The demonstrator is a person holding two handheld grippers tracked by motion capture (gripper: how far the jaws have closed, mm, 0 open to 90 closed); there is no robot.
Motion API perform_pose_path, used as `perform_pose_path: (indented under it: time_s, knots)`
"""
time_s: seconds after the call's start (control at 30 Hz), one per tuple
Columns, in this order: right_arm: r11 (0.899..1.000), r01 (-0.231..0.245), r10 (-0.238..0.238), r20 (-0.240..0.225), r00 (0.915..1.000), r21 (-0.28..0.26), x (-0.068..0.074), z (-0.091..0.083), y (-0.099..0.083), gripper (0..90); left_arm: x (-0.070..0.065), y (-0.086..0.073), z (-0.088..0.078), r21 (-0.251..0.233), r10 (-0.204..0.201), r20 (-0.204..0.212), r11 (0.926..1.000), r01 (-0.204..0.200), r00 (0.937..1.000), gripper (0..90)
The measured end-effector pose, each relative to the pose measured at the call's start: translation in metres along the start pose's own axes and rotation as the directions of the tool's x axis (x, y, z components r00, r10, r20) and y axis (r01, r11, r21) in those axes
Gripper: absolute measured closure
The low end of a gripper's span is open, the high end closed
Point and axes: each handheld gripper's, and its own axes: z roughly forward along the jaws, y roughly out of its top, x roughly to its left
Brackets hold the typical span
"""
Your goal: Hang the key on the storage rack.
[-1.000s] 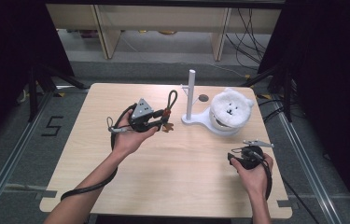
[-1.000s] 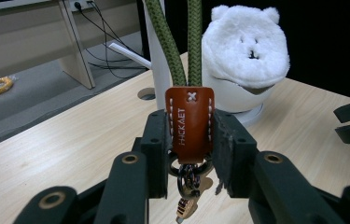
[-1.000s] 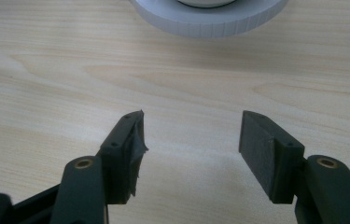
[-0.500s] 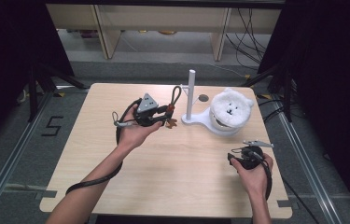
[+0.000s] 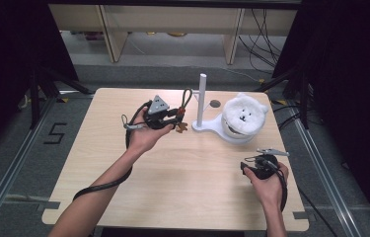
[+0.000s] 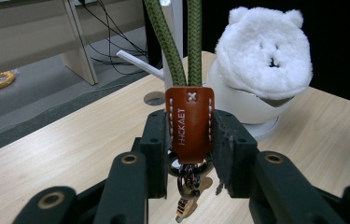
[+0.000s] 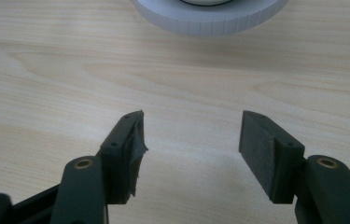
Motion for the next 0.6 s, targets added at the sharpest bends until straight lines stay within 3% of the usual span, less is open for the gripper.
perform_pose_path:
  time_s: [0.17,0.6]
  knots:
    - [0.998,0.07,-0.07,0.01,0.9975,-0.009,-0.006,0.001,0.0,41.5,0.001,0.002,0.003,0.005,0.001,-0.004,1.0,-0.001,1.0,66.5]
    - [0.998,0.061,-0.061,0.006,0.9981,-0.002,-0.006,0.001,0.0,41.4,0.001,0.007,0.015,0.017,-0.011,-0.014,0.9998,0.011,0.9998,66.5]
